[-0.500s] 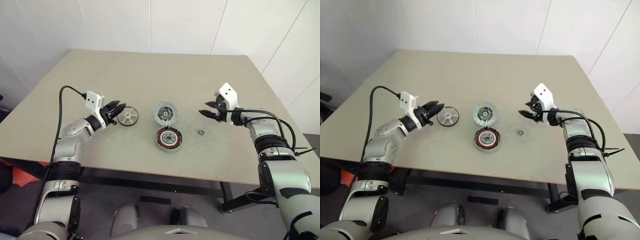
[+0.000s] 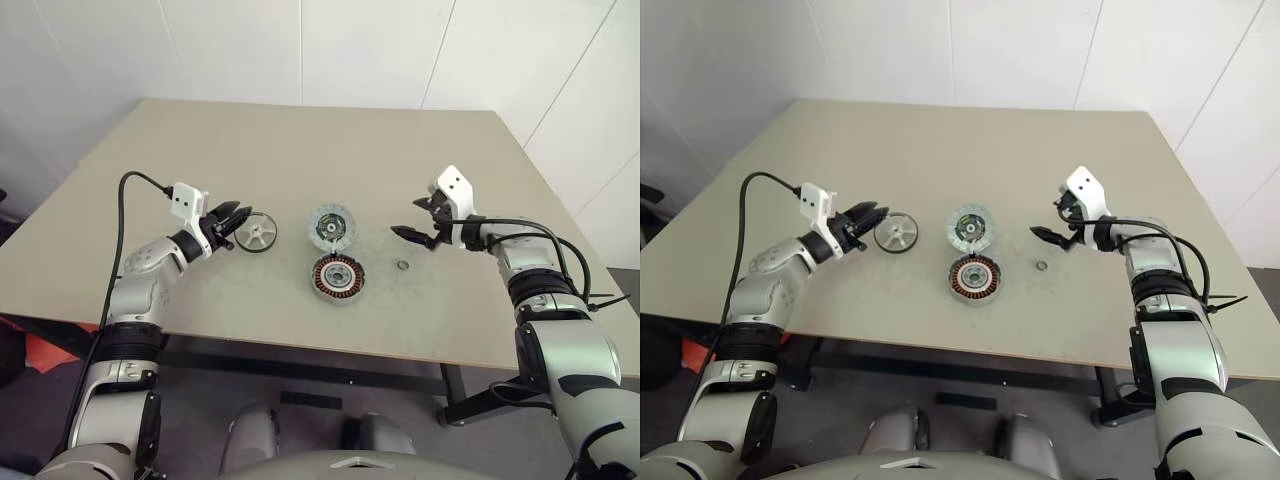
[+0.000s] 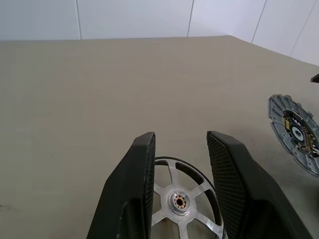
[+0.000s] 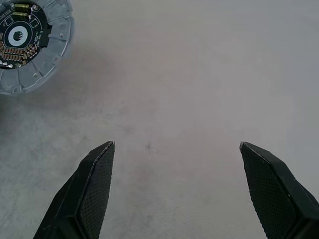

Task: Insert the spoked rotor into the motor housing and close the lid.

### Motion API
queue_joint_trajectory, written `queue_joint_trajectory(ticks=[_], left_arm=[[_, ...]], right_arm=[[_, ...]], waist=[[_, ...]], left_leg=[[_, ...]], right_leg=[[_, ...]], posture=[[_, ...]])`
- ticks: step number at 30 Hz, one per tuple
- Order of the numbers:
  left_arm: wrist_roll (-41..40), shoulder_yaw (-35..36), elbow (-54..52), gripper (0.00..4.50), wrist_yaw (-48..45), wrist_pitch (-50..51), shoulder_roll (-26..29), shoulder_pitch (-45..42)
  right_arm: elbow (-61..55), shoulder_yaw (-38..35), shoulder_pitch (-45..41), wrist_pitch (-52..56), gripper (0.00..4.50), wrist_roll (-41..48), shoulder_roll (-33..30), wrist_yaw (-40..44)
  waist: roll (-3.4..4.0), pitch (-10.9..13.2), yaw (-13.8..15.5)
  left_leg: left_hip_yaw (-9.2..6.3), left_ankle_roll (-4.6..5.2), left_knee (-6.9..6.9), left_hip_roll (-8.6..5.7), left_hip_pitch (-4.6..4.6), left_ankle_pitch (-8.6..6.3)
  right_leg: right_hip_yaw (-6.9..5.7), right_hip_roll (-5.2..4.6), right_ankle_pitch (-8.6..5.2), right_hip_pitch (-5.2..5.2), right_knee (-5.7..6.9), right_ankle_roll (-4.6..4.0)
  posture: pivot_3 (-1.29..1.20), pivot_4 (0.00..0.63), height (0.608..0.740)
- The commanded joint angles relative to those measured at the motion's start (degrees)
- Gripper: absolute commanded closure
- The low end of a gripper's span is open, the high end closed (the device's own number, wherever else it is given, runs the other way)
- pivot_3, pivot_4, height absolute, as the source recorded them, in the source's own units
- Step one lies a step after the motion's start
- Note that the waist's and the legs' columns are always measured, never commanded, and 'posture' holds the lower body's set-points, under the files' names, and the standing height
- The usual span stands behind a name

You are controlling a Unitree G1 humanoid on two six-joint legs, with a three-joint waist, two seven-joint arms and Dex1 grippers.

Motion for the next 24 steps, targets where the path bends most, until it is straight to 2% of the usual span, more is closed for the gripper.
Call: queue_joint_trajectory(ticks=[1, 5, 8, 10, 17, 24], left_arm=[[-0.5, 0.3, -0.9, 2.81, -0.3, -0.6, 0.2, -1.2], [-0.2, -0.1, -0.8, 2.81, -0.5, -0.7, 0.1, -1.5], [-0.3, -1.0, -1.5, 2.81, -1.3, -0.2, -0.1, -2.0], [-0.1, -1.3, -1.1, 2.81, -1.6, -0.2, -0.2, -2.6], [0.8, -2.2, 2.0, 2.81, -1.6, -1.6, -0.9, -4.4], [1.2, -1.6, 1.9, 2.81, -0.9, -1.8, -0.9, -3.7]], right_arm=[[-5.8, 0.7, -1.1, 1.0, 0.03, 0.8, -0.7, 2.9], [-21.0, 6.0, 2.3, 4.3, 0.03, -1.0, -4.0, 11.0], [-36.0, 10.4, 5.1, 9.9, 0.03, 1.0, -5.0, 18.2], [-41.5, 13.5, 6.6, 10.5, 0.03, 0.2, -5.8, 21.0], [-41.7, 22.1, 4.7, 5.3, 0.03, -5.7, -4.8, 23.2], [-40.6, 25.0, 3.1, 1.8, 0.03, -7.3, -2.9, 24.2]], waist=[[0.0, 0.0, 0.0], [0.0, 0.0, 0.0], [0.0, 0.0, 0.1], [-0.01, 0.0, 0.1], [-0.01, 0.0, 0.2], [-0.01, 0.0, -0.2]], left_leg=[[0.0, 0.0, 0.0, 0.0, 0.0, 0.0], [-0.01, 0.0, -0.01, 0.01, -0.01, 0.0], [-0.04, 0.03, -0.01, 0.01, -0.04, -0.01], [-0.05, 0.04, -0.01, 0.03, 0.0, -0.02], [-0.08, -0.05, 0.01, -0.03, 0.16, -0.03], [-0.09, -0.1, -0.02, -0.01, 0.14, -0.05]], right_leg=[[0.0, 0.0, 0.0, 0.0, 0.0, 0.0], [-0.01, 0.01, 0.0, 0.0, -0.01, 0.0], [-0.01, 0.01, 0.0, 0.0, -0.04, 0.01], [-0.01, 0.02, -0.01, 0.03, -0.06, 0.02], [-0.01, -0.01, 0.02, 0.24, -0.07, 0.07], [-0.01, 0.0, 0.02, 0.22, -0.07, 0.07]], posture=[[0.0, 0.0, 0.74], [0.0, 0.0, 0.74], [0.0, 0.0, 0.74], [0.0, 0.0, 0.74], [0.0, 0.0, 0.74], [0.0, 0.0, 0.74]])
